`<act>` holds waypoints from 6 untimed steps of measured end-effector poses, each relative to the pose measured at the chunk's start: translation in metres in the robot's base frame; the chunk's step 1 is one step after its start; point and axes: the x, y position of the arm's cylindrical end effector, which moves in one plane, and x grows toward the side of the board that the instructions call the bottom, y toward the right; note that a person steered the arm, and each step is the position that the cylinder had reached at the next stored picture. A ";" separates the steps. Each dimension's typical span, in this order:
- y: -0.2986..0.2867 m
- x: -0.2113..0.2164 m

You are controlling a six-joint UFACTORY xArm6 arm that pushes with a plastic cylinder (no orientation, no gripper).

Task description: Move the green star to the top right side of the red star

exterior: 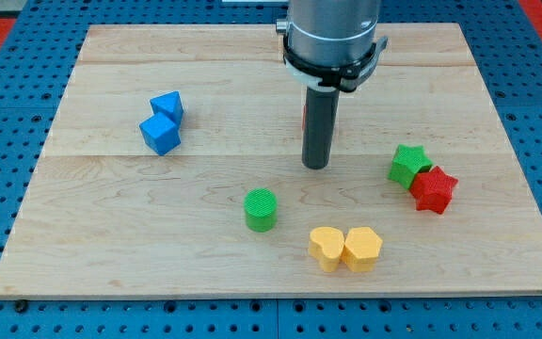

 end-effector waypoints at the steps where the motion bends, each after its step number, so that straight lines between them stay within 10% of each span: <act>1: 0.037 -0.004; 3: 0.165 -0.003; 6: 0.192 0.052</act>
